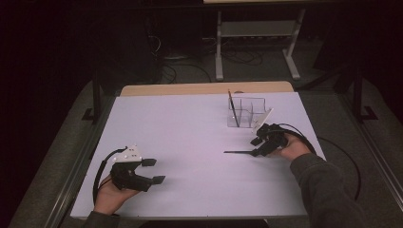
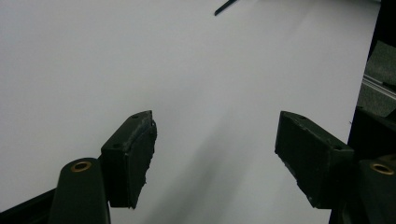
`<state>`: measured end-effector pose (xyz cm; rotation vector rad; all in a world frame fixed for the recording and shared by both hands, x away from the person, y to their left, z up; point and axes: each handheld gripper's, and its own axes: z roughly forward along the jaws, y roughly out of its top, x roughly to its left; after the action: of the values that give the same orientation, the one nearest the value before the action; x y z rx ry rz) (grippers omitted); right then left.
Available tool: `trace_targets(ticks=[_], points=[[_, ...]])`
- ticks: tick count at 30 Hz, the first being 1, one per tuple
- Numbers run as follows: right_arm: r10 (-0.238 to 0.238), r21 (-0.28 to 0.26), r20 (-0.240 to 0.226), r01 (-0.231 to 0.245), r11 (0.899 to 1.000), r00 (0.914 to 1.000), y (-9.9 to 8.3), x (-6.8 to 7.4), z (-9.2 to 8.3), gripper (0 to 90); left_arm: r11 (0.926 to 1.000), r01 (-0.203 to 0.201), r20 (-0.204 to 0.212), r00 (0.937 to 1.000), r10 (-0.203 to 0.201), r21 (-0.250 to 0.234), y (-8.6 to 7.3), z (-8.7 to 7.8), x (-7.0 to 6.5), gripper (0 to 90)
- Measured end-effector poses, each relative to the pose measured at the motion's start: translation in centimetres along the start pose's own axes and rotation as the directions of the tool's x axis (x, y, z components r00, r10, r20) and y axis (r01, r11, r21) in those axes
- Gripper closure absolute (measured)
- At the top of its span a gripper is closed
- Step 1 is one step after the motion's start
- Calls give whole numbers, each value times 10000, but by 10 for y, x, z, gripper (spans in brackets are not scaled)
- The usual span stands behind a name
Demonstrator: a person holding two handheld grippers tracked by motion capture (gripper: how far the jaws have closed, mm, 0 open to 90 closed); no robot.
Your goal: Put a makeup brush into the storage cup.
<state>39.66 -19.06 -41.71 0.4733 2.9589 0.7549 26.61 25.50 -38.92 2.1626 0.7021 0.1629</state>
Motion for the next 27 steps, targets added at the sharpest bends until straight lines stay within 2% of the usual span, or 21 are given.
trace_targets(ticks=[14, 16, 27], points=[[-240, 429, 73, 236, 9988, 9997, -3, 1, 9, 695, 10000, 18, 78, 10000, -18, -19, 0, 0, 0, 280], [-403, 482, 124, 397, 9980, 9991, -3, 1, 10, 713, 10000, 10, 79, 10000, -9, -22, 0, 0, 0, 280], [-537, 535, -80, 541, 9971, 9985, -2, 0, 11, 818, 10000, 11, 81, 10000, -12, 20, 0, 0, 0, 281]])
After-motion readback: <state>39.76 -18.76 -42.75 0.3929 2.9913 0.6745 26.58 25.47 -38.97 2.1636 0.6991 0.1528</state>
